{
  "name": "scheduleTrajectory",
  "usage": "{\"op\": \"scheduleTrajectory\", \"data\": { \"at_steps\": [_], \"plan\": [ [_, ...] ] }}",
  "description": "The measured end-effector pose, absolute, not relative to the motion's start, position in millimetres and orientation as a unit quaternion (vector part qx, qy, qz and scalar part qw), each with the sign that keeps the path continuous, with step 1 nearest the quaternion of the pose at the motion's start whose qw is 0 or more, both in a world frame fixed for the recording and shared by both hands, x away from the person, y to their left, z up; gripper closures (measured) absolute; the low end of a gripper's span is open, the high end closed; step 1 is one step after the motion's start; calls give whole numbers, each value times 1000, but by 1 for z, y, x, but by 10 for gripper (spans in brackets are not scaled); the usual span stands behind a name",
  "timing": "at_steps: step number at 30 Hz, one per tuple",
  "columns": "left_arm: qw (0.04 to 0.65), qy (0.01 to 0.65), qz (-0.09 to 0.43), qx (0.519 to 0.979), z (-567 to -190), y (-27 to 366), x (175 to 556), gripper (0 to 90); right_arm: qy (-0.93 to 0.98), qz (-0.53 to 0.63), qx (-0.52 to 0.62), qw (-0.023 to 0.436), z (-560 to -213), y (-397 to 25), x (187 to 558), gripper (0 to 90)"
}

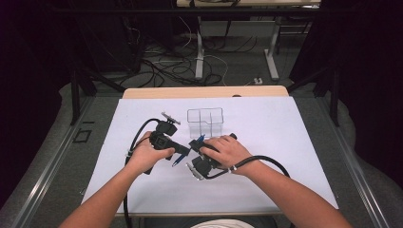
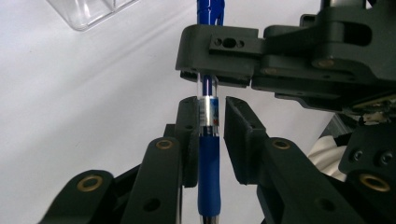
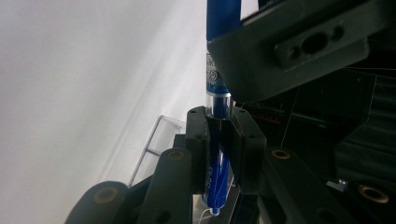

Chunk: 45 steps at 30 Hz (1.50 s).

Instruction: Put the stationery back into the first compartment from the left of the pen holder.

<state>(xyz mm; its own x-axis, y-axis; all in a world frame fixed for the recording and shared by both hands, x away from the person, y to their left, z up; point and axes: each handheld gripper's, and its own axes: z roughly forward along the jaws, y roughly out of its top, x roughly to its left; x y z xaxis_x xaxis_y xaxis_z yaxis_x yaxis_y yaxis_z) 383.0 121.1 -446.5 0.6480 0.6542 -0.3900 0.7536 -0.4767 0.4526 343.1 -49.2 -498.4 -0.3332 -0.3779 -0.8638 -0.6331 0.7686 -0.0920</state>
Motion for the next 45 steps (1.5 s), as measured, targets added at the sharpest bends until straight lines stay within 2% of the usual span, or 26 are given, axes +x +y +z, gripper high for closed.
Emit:
{"op": "scheduleTrajectory", "data": {
  "at_steps": [12,20,28,33,39,45],
  "plan": [
    [354,439,-37,825,-453,144,360,524,808,120,-298,494,-492,-53,359,791],
    [374,440,39,815,-443,164,343,361,813,126,-271,499,-487,-55,370,791],
    [392,453,90,796,-449,185,333,322,827,170,-208,494,-474,-55,387,791],
    [394,458,108,790,-454,190,331,313,842,219,-137,474,-463,-59,403,791],
    [383,468,132,785,-463,192,330,302,856,277,-51,434,-453,-59,424,791],
    [387,460,148,786,-471,192,332,221,859,341,36,380,-449,-58,441,791]
  ]
}}
